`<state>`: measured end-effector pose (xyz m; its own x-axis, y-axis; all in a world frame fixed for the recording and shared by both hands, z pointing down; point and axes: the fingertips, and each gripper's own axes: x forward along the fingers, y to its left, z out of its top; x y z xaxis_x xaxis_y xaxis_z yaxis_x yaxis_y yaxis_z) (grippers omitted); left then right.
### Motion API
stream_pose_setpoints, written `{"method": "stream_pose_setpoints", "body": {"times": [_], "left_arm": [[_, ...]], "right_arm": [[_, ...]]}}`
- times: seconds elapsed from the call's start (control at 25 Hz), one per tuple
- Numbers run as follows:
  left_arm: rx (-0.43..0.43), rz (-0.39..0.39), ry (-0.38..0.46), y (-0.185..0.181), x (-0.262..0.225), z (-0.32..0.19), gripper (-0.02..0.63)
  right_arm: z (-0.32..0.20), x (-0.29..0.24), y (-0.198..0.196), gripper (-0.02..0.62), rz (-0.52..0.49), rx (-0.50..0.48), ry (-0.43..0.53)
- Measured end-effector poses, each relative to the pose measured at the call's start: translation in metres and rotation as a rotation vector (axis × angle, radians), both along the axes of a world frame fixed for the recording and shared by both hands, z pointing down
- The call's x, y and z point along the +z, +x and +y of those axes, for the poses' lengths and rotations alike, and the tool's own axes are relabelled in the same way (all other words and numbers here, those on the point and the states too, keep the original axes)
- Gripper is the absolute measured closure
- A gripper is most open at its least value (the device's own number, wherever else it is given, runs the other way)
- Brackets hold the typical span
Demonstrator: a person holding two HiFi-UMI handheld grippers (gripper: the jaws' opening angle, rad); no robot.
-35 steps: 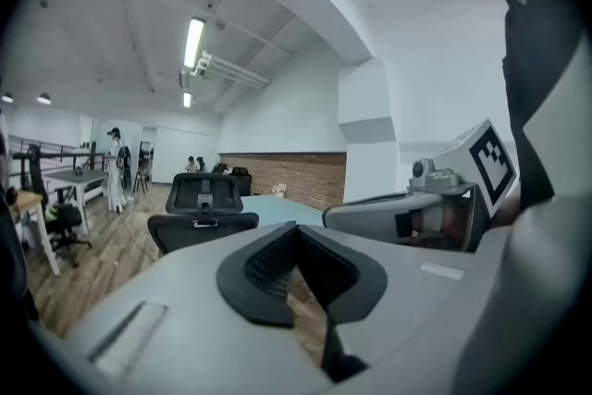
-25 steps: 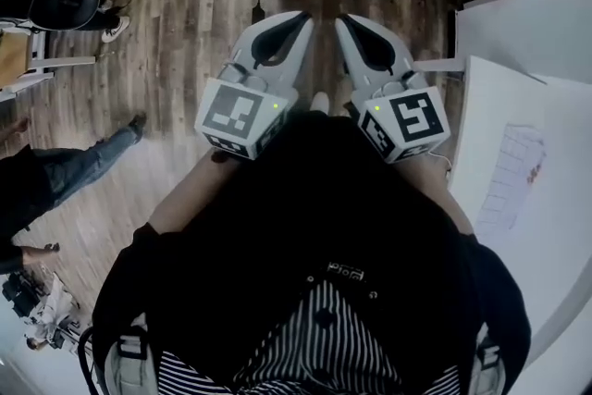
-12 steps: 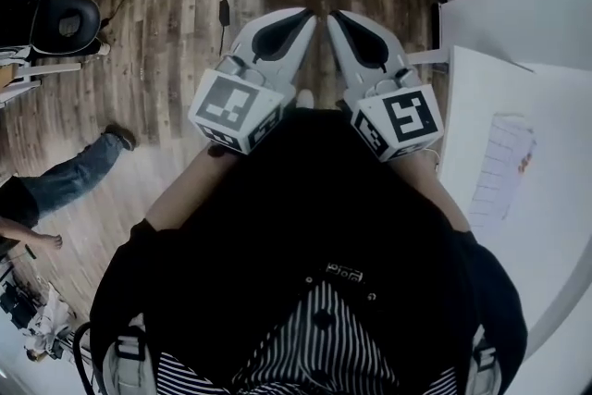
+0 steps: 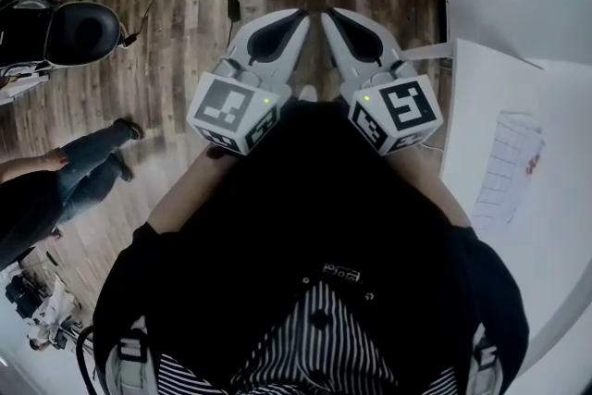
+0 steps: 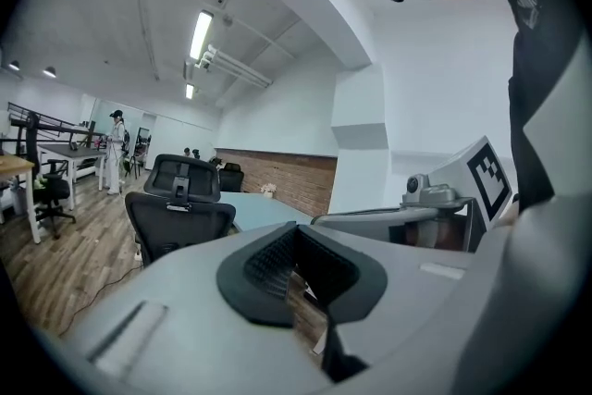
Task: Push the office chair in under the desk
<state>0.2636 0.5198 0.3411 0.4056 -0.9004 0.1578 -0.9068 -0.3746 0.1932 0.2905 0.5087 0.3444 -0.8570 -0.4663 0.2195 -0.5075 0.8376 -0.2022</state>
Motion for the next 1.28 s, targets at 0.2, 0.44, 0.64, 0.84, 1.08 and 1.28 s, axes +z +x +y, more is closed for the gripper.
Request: {"method": "stream_pose_setpoints", "body": {"times": [0.2,0.44,0.64,0.84,1.08,1.28], "left_arm": [[-0.022,-0.012,-0.029,0.004,0.001,-0.008,0.603],[-0.014,-0.024,-0.056,0.004,0.006,-0.022,0.603],[-0.058,-0.088,-0.066,-0.011,0.013,-0.05,0.604],[-0.035,-0.08,-0.066,-0.025,0.013,-0.085,0.604],[-0.022,-0.087,-0.062,-0.053,0.014,-0.134,0.604],[0.004,-0.098,-0.069,-0.08,0.009,-0.177,0.604]], "right_arm": [[-0.005,0.004,0.006,0.594,-0.023,-0.014,-0.013],[-0.015,0.01,0.002,0.594,-0.017,-0.02,-0.033],[-0.041,0.013,-0.003,0.594,0.008,0.007,-0.03],[-0.073,0.016,-0.021,0.594,0.068,0.035,-0.007],[-0.116,0.017,-0.053,0.594,0.101,0.041,0.028],[-0.157,0.012,-0.081,0.594,0.103,0.061,0.013]]}}
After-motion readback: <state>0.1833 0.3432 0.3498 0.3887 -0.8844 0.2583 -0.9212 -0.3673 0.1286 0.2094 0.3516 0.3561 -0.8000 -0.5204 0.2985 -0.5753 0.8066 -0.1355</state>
